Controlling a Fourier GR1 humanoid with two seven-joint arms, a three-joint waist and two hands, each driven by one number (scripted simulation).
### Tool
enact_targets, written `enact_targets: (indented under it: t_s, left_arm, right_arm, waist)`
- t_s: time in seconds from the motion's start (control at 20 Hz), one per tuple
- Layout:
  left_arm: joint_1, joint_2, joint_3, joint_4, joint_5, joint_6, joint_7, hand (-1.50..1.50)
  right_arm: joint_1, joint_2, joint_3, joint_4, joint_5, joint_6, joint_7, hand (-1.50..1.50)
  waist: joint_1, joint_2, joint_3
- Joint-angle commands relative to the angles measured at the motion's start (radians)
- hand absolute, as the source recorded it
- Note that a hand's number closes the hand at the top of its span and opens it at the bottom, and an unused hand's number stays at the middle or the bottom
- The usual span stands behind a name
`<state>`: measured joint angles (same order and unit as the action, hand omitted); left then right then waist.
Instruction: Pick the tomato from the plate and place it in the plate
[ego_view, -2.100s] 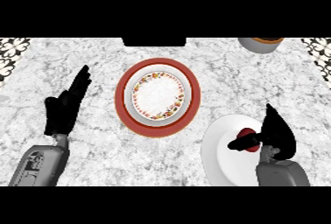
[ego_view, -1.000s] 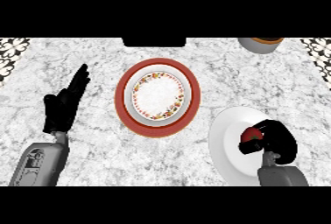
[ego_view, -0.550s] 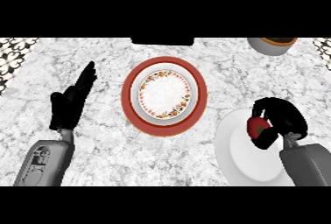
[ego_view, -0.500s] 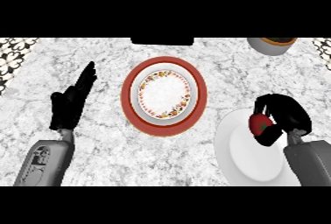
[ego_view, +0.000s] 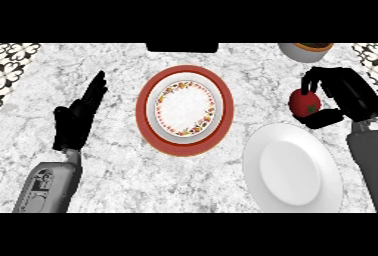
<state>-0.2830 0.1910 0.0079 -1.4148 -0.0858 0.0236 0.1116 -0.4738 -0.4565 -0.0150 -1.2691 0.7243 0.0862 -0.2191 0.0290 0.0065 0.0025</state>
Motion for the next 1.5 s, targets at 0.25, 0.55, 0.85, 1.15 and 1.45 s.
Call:
enact_targets:
  t_s: [0.25, 0.55, 0.85, 1.15, 1.45]
  left_arm:
    - [0.035, -0.020, 0.001, -0.016, -0.012, 0.017, 0.000, 0.00]
    - [0.007, -0.020, 0.005, 0.000, -0.030, 0.023, -0.020, 0.00]
    - [-0.005, -0.056, -0.013, -0.004, -0.049, 0.047, 0.020, 0.00]
    - [0.010, -0.024, 0.011, 0.017, -0.033, 0.004, -0.027, 0.00]
    - [-0.022, -0.010, 0.030, 0.060, -0.014, -0.028, -0.045, 0.00]
  right_arm:
    - [-0.212, 0.123, 0.029, 0.007, -0.103, 0.087, -0.053, 1.50]
    - [-0.318, 0.289, 0.105, 0.097, -0.077, 0.099, 0.066, 1.50]
    - [-0.320, 0.428, 0.174, 0.232, -0.008, -0.001, 0.033, 1.50]
    - [-0.396, 0.455, 0.319, 0.379, 0.077, -0.117, 0.122, 1.50]
    - [-0.455, 0.456, 0.392, 0.628, -0.047, -0.206, 0.184, 1.50]
  waist:
    - [-0.019, -0.007, -0.003]
    - [-0.015, -0.006, -0.003]
    - [-0.013, -0.004, -0.002]
    - [-0.004, -0.004, -0.003]
    - [0.019, 0.006, -0.003]
